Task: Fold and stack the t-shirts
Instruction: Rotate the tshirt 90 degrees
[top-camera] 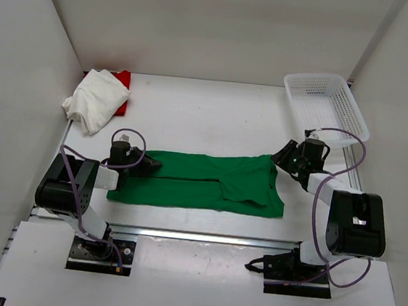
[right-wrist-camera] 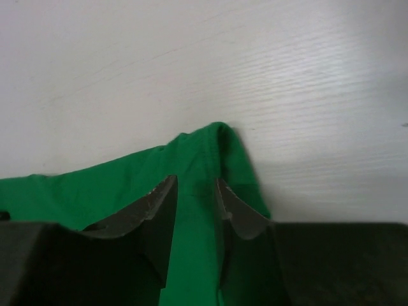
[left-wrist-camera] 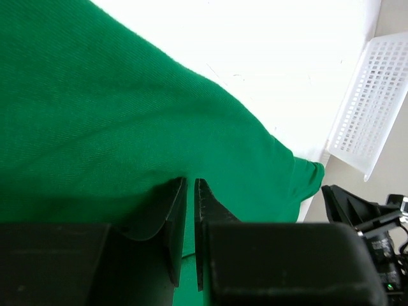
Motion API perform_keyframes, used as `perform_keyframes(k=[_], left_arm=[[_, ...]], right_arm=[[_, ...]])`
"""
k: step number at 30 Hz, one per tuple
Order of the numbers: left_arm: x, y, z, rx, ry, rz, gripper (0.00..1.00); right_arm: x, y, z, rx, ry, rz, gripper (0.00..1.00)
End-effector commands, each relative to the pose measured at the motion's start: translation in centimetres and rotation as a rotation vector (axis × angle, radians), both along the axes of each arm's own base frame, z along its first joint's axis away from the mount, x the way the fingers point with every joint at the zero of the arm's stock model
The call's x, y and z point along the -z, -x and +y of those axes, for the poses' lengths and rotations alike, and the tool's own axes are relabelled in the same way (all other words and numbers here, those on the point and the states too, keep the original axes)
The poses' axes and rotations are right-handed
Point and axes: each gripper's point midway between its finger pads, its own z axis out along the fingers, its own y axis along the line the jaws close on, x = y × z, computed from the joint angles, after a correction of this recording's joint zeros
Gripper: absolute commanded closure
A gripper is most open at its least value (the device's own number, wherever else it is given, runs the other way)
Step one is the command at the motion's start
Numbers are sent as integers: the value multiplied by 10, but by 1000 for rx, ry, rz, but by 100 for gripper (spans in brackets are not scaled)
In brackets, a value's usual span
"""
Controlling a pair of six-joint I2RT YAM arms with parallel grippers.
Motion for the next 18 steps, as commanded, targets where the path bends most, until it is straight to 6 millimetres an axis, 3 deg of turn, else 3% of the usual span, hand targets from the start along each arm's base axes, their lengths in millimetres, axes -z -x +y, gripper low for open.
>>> perform_keyframes(k=[1, 2, 3, 6, 8, 13, 18], left_arm=[[-7, -4, 3, -17, -17, -37, 78], [-6, -4, 4, -22, -15, -33, 78], [-6, -3, 3, -19, -9, -31, 78], [-5, -1, 4, -15, -8, -24, 78], [-7, -2, 1, -6, -18, -36, 78], [2, 1, 4, -14, -23, -4, 78], [5, 4, 18, -72, 8, 18, 80]], right_arm=[[-19, -8, 9, -27, 54, -80, 72], [-18, -11, 9, -29, 46, -65, 68], [3, -5, 3, -17, 56, 15, 65], [20, -4, -9, 21, 81, 57, 61], [20, -6, -7, 21, 63, 48, 66], [25, -8, -4, 17, 45, 51, 97], [31, -7, -30, 109, 60, 71, 100]])
